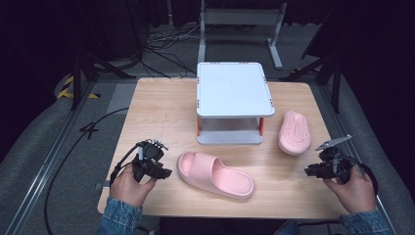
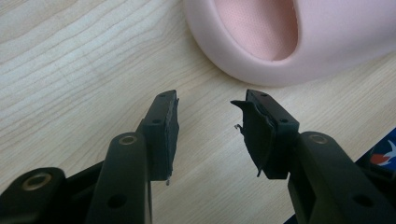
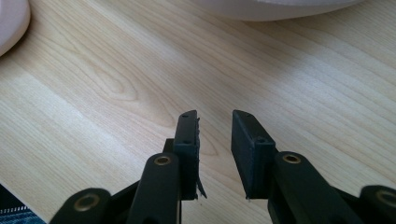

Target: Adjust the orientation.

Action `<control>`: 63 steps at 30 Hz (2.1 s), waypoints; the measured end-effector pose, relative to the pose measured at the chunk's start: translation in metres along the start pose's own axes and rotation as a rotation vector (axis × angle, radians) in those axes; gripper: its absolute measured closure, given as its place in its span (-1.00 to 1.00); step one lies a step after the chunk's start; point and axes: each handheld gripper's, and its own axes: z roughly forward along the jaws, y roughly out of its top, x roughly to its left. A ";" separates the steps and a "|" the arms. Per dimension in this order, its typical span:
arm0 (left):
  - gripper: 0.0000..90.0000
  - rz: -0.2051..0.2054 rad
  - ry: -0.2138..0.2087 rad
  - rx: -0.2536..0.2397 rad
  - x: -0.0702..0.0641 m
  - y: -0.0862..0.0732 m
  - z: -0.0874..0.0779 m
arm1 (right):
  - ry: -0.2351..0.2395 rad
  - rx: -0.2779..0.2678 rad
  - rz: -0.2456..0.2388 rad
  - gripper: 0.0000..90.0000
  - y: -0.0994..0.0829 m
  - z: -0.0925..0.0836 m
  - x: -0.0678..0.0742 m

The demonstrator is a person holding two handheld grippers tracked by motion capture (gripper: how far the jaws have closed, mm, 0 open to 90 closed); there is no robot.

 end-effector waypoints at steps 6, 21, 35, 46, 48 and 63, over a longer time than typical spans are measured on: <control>0.43 0.029 -0.025 0.025 -0.011 0.001 0.000 | 0.006 -0.019 -0.006 0.61 0.000 -0.001 0.000; 0.79 0.134 -0.150 0.169 -0.033 0.010 0.031 | 0.016 -0.033 -0.015 0.58 0.000 0.000 0.002; 0.71 0.107 -0.137 0.186 -0.029 0.029 0.054 | 0.002 -0.048 -0.021 0.58 -0.014 -0.005 0.008; 0.53 0.119 -0.101 0.130 -0.022 0.058 0.066 | -0.018 -0.061 0.020 0.56 -0.031 -0.012 0.005; 0.52 0.106 -0.096 0.122 -0.021 0.063 0.069 | -0.021 -0.065 0.017 0.55 -0.033 -0.012 0.005; 0.02 0.111 -0.103 0.033 -0.047 0.061 0.039 | -0.021 -0.066 0.026 0.52 -0.032 -0.010 0.003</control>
